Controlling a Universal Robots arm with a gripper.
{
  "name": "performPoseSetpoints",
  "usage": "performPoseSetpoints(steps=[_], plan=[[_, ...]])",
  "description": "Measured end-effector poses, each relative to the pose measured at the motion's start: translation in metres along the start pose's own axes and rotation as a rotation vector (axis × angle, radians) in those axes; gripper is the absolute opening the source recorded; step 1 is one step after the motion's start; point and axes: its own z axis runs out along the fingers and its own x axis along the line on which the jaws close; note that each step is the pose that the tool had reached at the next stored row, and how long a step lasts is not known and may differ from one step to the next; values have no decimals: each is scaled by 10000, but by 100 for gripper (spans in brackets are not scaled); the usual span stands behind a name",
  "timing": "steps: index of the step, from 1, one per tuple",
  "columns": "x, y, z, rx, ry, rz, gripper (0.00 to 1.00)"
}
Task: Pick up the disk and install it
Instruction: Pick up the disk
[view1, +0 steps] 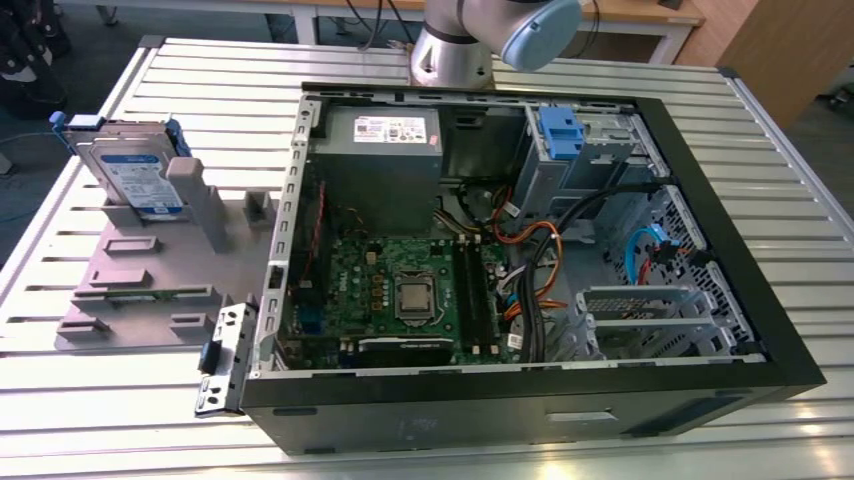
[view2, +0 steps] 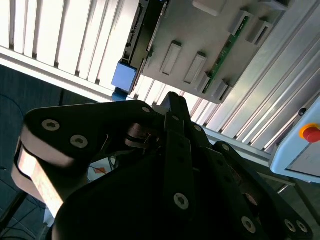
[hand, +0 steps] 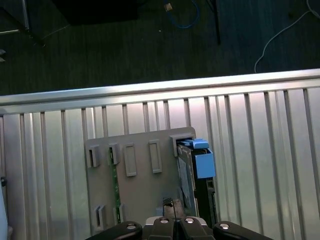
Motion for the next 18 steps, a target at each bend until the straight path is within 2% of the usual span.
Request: performPoseSetpoints(steps=[18], plan=[[0,-1,0,-5,10,-251,11]])
